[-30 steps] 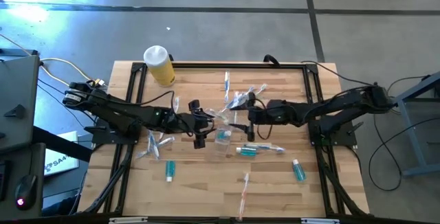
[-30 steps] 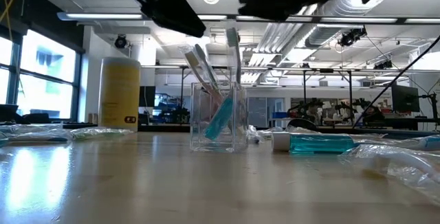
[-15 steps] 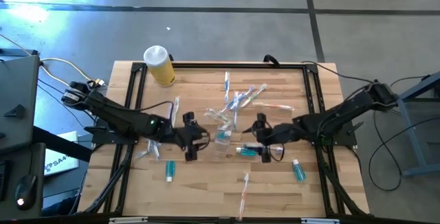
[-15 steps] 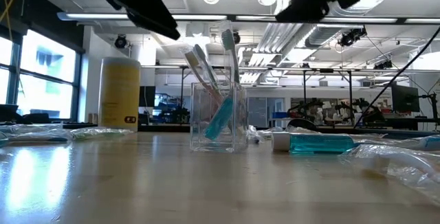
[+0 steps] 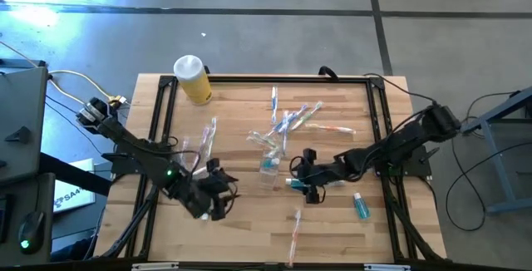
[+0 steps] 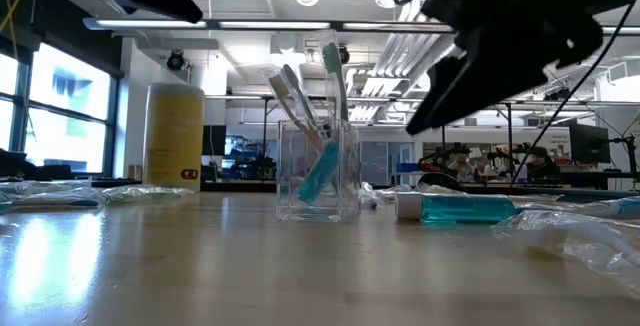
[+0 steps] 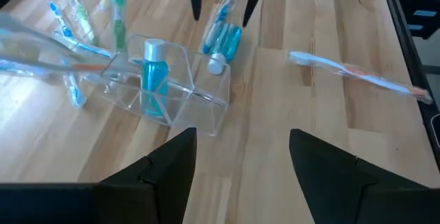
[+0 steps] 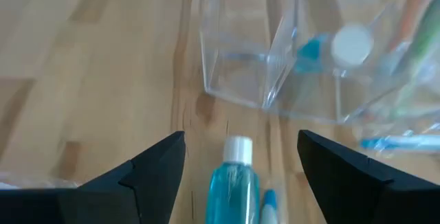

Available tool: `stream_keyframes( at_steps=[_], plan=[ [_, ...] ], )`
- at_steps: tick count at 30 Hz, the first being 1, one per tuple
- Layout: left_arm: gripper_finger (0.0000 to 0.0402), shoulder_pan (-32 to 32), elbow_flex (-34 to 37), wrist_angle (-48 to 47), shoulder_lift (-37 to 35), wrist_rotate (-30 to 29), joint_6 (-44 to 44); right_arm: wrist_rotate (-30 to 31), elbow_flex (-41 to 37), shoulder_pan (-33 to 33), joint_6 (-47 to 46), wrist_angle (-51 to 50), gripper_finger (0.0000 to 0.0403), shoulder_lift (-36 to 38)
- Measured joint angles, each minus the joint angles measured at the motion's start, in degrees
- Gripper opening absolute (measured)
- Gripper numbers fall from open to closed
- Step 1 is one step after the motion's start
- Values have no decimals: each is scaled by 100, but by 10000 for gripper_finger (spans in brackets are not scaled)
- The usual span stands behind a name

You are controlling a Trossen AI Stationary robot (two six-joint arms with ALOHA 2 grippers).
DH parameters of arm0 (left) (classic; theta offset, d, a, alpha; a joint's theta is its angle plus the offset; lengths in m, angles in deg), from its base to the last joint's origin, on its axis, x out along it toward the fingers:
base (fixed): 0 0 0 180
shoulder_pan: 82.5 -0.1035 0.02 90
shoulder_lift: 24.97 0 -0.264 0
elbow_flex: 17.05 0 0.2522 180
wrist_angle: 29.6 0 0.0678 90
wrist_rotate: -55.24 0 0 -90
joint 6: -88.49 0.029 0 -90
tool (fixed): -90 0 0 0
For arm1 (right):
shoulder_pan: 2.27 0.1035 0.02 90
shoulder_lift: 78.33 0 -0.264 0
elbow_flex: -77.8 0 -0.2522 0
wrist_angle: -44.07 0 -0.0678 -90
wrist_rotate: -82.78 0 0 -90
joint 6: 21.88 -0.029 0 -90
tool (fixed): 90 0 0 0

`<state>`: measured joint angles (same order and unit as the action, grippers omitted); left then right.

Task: Pick & Place toothbrushing station
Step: Put the blue mouthwash into the transparent organizer

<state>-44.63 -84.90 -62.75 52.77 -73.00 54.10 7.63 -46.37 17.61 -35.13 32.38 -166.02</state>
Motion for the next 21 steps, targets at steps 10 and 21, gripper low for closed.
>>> stream_keyframes(
  at_steps=[10,21],
  plan=[
    [227,431,4,41,445,-286,-674,-151,155,0,-201,455,274,-998],
    [227,458,7,377,768,-191,-813,-171,862,2,-306,-140,274,-1853]
  ],
)
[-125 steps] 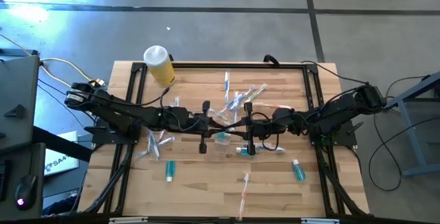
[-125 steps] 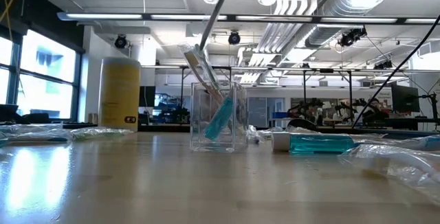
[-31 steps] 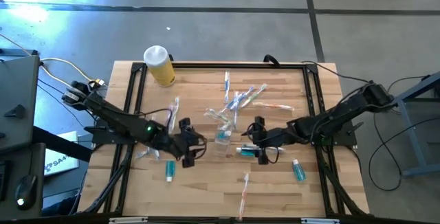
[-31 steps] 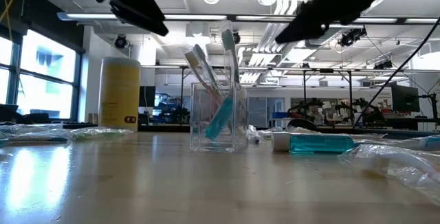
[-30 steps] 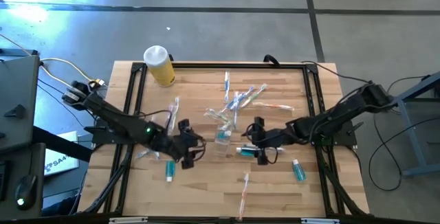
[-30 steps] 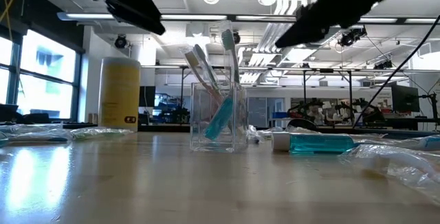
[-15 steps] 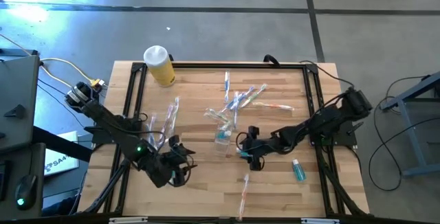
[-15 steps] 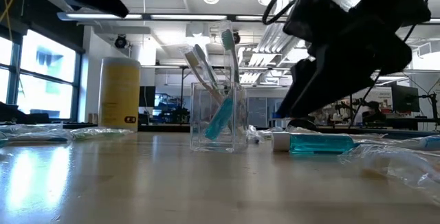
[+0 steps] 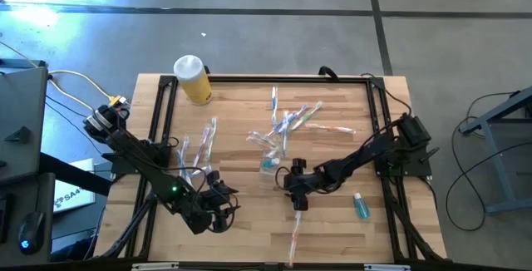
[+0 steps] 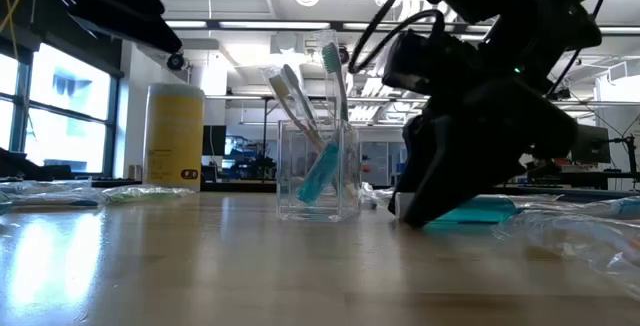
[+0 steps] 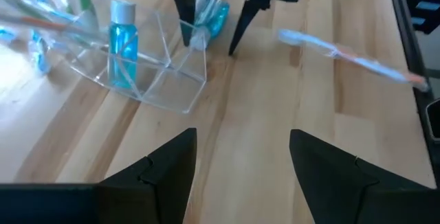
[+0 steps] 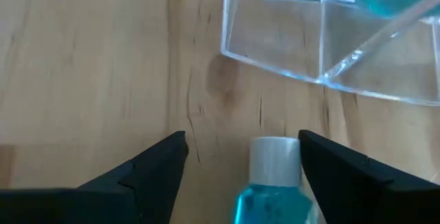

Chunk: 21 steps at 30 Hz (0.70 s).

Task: Pick & Place toothbrushing station
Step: Put the blue mouthwash into the transparent organizer

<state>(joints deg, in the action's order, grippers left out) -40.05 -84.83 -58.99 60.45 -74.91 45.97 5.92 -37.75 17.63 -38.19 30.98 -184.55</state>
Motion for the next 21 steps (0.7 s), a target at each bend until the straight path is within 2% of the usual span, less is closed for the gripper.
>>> stream_keyframes(
  at_steps=[4,13,21],
  plan=[
    [227,10,0,165,84,85,7,17,44,-2,-331,-87,274,-64],
    [227,68,0,260,114,199,-20,55,46,-2,-382,-480,272,-79],
    [227,115,0,272,114,125,4,-137,54,-24,-310,-743,221,-78]
  ],
)
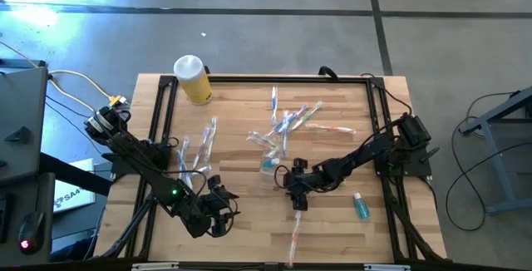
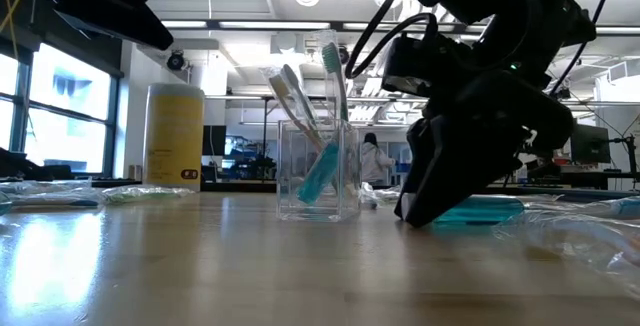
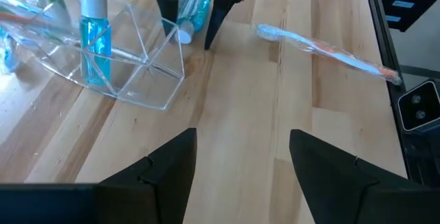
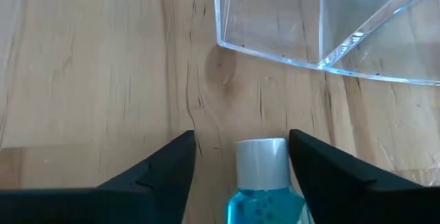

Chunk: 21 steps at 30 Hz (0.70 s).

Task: Pick & Place toothbrushing station
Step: Put the blue mouthwash into the transparent organizer

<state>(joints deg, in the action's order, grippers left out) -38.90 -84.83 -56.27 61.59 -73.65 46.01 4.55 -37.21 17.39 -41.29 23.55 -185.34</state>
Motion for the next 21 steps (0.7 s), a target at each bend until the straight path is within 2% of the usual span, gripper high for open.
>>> stream_keyframes(
  at_steps=[5,10,21],
  plan=[
    [227,0,0,0,0,0,2,-43,0,4,14,-97,171,2],
    [227,0,0,0,-2,-8,4,-82,-4,4,64,-134,93,11],
    [227,0,0,0,-4,-20,11,-39,255,13,235,-446,87,-16]
  ],
)
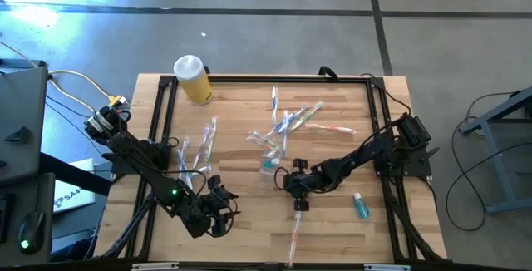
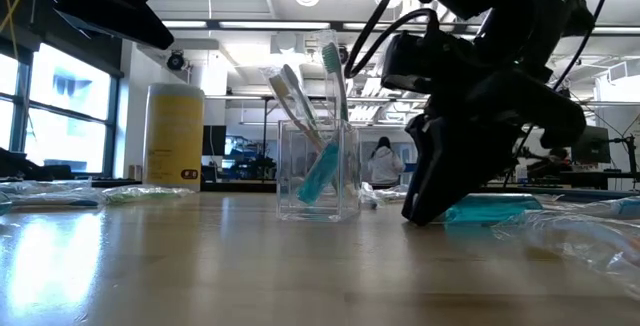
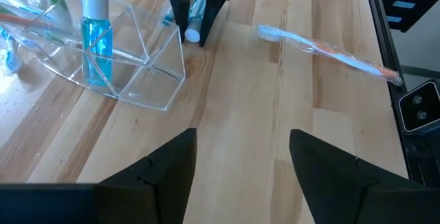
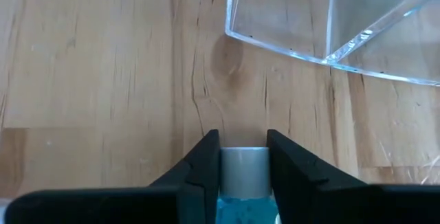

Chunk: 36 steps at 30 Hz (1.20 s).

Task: Pick & Place toothbrushing station
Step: Put the blue mouthwash into the transparent organizer

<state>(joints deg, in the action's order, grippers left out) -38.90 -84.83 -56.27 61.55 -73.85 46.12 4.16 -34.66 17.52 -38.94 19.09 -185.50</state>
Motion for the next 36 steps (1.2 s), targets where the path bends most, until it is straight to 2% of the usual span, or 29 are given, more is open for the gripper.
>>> stream_keyframes(
  at_steps=[11,28,31,36],
  plan=[
    [227,-2,0,4,0,3,-11,343,1101,309,105,-1764,87,-49],
    [227,0,0,85,0,80,11,1783,3036,1080,79,-3859,87,-29],
    [227,-4,0,85,-8,115,228,2007,3386,1189,175,-4121,87,-22],
    [227,-9,-2,80,-277,221,826,2044,3849,1252,452,-4288,87,67]
  ],
)
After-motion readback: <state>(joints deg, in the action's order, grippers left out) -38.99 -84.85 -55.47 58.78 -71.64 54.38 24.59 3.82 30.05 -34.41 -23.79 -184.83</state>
